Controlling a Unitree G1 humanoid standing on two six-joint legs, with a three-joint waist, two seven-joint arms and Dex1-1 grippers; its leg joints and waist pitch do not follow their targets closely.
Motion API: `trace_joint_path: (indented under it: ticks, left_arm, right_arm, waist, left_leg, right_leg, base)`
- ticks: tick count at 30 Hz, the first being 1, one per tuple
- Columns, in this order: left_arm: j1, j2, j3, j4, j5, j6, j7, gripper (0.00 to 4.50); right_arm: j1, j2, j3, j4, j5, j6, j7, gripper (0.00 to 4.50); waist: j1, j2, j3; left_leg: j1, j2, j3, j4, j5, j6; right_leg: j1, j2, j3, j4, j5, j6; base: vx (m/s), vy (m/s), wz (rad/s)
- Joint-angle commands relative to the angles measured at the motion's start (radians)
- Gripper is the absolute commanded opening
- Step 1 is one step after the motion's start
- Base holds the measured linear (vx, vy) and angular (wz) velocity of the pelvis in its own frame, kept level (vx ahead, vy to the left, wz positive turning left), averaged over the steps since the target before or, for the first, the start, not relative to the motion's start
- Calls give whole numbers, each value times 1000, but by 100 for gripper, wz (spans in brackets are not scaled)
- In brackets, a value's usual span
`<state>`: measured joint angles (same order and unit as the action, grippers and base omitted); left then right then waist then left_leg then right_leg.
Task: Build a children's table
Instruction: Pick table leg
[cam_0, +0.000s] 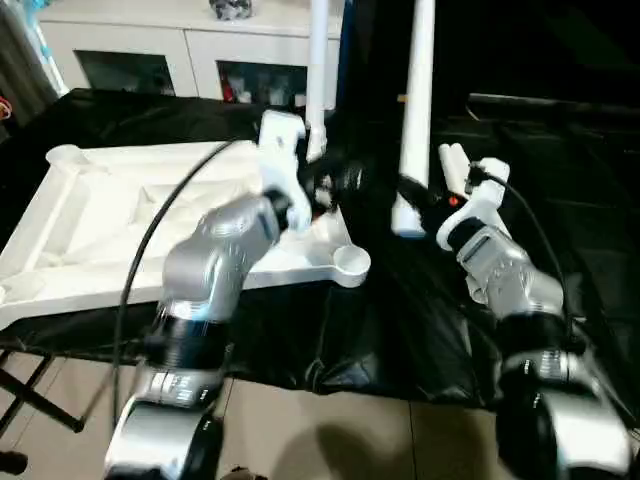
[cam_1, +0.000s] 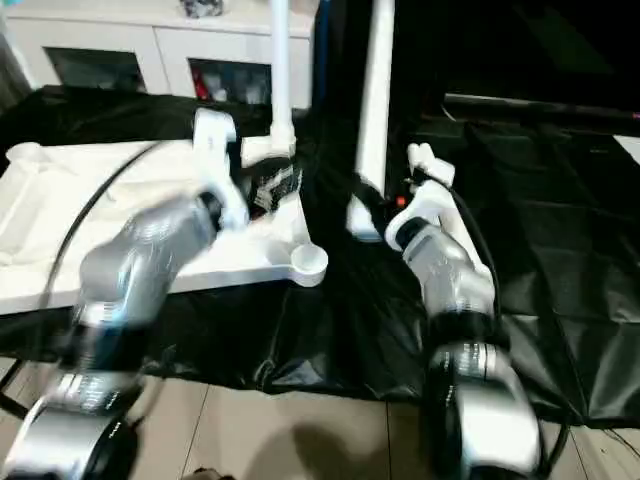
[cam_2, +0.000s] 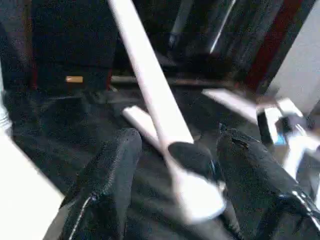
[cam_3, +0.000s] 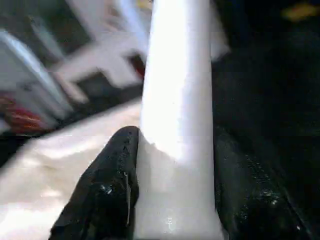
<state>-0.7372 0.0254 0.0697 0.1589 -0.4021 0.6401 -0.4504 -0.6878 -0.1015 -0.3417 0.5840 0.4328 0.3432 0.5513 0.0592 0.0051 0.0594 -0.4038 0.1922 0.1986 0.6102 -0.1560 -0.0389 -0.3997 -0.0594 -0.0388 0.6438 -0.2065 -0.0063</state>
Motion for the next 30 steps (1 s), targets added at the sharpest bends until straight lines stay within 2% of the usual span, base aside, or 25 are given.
trace_joint_path:
  ticks: [1, 3, 5, 7, 9, 12, 14, 17, 19, 20, 22, 24, 30]
  left_arm:
    - [-37, -23, 38, 41, -64, 33, 0, 287]
    - [-63, -43, 59, 70, -92, 45, 3, 287]
    - [-75, -53, 64, 83, -106, 55, 2, 287]
    - [-80, -60, 64, 93, -112, 66, -4, 287]
    - [-84, -65, 64, 107, -107, 67, -3, 287]
    - [-82, -69, 58, 127, -86, 62, 24, 287]
    - [-88, -71, 64, 136, -93, 57, 32, 287]
    - [-105, -70, 84, 149, -106, 50, 54, 287]
    - [-113, -66, 90, 158, -102, 47, 62, 269]
    - [-119, -68, 100, 164, -104, 43, 69, 259]
    - [-123, -69, 108, 168, -104, 37, 78, 252]
    - [-131, -71, 126, 172, -108, 27, 98, 221]
    - [-133, -66, 139, 181, -108, 19, 115, 205]
  right_arm:
    - [36, 8, 36, -124, 58, 36, 82, 190]
    - [81, 13, 74, -206, 88, 67, 137, 190]
    - [111, 14, 107, -255, 101, 79, 176, 190]
    - [136, 14, 141, -294, 105, 83, 210, 190]
    - [148, 13, 156, -313, 103, 80, 228, 190]
    - [162, 13, 180, -347, 100, 89, 245, 190]
    - [176, 9, 210, -369, 80, 86, 250, 190]
    - [191, 3, 246, -393, 67, 82, 256, 190]
    - [192, 4, 254, -399, 61, 82, 253, 189]
    - [192, 6, 255, -404, 60, 84, 249, 189]
    - [191, 7, 255, -408, 58, 84, 243, 189]
    - [188, 3, 254, -410, 59, 85, 235, 189]
    - [194, -16, 257, -419, 79, 100, 252, 189]
  waist:
    - [8, -10, -80]
    - [9, -14, -79]
    - [10, -9, -77]
    - [10, -11, -75]
    - [10, -7, -74]
    - [10, -8, -75]
    - [10, -6, -76]
    - [10, -8, -77]
    - [12, -7, -76]
    - [12, -11, -76]
    - [12, -8, -77]
    - [12, -6, -77]
    - [14, -5, -80]
  left_leg:
    - [29, 29, -17, -55, -137, 69]
    - [29, 31, -18, -57, -146, 68]
    - [30, 33, -20, -60, -162, 61]
    - [28, 33, -21, -61, -170, 50]
    - [30, 31, -21, -62, -180, 37]
    - [28, 32, -23, -64, -180, 35]
    - [27, 32, -24, -64, -174, 35]
    - [27, 32, -24, -64, -163, 38]
    - [27, 32, -23, -64, -158, 42]
    - [26, 32, -22, -64, -155, 43]
    - [27, 33, -23, -64, -150, 45]
    - [27, 33, -23, -64, -144, 46]
    - [26, 33, -23, -63, -124, 59]
  right_leg:
    - [52, -66, 34, -81, -43, -237]
    - [52, -67, 34, -85, -74, -233]
    - [49, -70, 34, -90, -113, -226]
    - [49, -71, 35, -93, -143, -215]
    - [46, -69, 36, -98, -163, -206]
    - [48, -69, 36, -97, -156, -193]
    - [48, -71, 35, -96, -144, -194]
    - [50, -71, 35, -94, -110, -205]
    - [49, -71, 36, -94, -109, -205]
    - [49, -71, 36, -94, -107, -204]
    - [49, -72, 35, -93, -97, -208]
    - [50, -72, 35, -92, -87, -212]
    - [54, -72, 34, -89, -38, -223]
  base:
    - [0, 0, 0]
    - [0, 0, 0]
    - [0, 0, 0]
    - [0, 0, 0]
    - [0, 0, 0]
    - [0, 0, 0]
    - [0, 0, 0]
    - [0, 0, 0]
    - [0, 0, 0]
    - [0, 0, 0]
    - [0, 0, 0]
    - [0, 0, 0]
    - [0, 0, 0]
